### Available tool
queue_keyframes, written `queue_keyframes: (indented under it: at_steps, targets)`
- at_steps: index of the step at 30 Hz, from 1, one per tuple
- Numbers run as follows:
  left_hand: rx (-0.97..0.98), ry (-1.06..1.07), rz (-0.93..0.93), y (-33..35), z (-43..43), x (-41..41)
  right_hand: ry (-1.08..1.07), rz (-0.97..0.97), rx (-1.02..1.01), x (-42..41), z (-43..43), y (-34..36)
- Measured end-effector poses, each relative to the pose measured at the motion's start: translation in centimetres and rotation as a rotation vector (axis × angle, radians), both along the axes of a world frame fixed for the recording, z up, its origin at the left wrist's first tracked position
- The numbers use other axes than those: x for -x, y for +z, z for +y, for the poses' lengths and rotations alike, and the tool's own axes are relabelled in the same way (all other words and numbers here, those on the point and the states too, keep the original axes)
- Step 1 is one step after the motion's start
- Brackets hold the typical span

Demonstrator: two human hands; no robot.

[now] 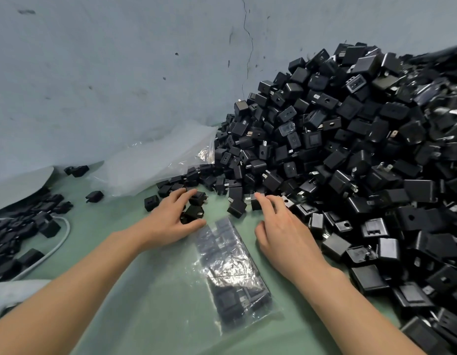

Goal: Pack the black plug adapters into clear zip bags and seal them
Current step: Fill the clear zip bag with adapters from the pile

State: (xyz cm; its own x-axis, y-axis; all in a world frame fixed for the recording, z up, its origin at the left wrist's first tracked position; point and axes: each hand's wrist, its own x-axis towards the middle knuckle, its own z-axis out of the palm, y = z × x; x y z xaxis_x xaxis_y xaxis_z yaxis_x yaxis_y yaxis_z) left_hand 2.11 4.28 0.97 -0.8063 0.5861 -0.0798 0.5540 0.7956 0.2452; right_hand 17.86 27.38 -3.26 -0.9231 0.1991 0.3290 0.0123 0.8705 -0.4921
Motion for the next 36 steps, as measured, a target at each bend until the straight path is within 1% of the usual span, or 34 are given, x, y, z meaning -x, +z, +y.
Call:
queue_keyframes:
  at_steps: [3, 8, 10, 12, 15, 17, 22, 29, 36]
  targets:
    - [-0.052, 0.031, -0.015, -0.3, 0.5, -0.1, -0.015, 0.0, -0.003, 0.0, -0.2, 0.1]
    - [-0.073, 0.037, 0.147, -0.3, 2.5, -0.1, -0.017, 0.01, -0.005, -0.1, -0.7, 0.4]
    - [-0.082, 0.065, 0.171, -0.3, 2.8, 0.0, -0.023, 0.016, -0.009, -0.1, -0.7, 0.6]
    - [-0.063, 0.075, 0.173, -0.4, 2.8, 0.3, -0.034, 0.026, -0.006, -0.1, -0.7, 0.8]
    - [0.024, 0.092, 0.205, -0.8, 3.1, 0.6, -0.039, 0.056, 0.014, -0.1, -1.0, 1.2]
    - [0.034, 0.122, 0.249, -1.3, 3.6, 0.5, -0.036, 0.082, 0.057, -0.2, -1.3, 1.5]
    - [-0.04, 0.137, 0.308, -2.0, 3.5, 0.5, -0.043, 0.138, 0.156, -0.4, -1.8, 2.4]
    - [0.092, 0.097, 0.327, -2.1, 1.8, 1.7, -0.06, 0.199, 0.264, -0.9, -2.2, 3.2]
    - [0.058, 0.118, 0.48, -2.1, 0.8, 2.3, -0.06, 0.256, 0.362, -2.8, -3.0, 3.5]
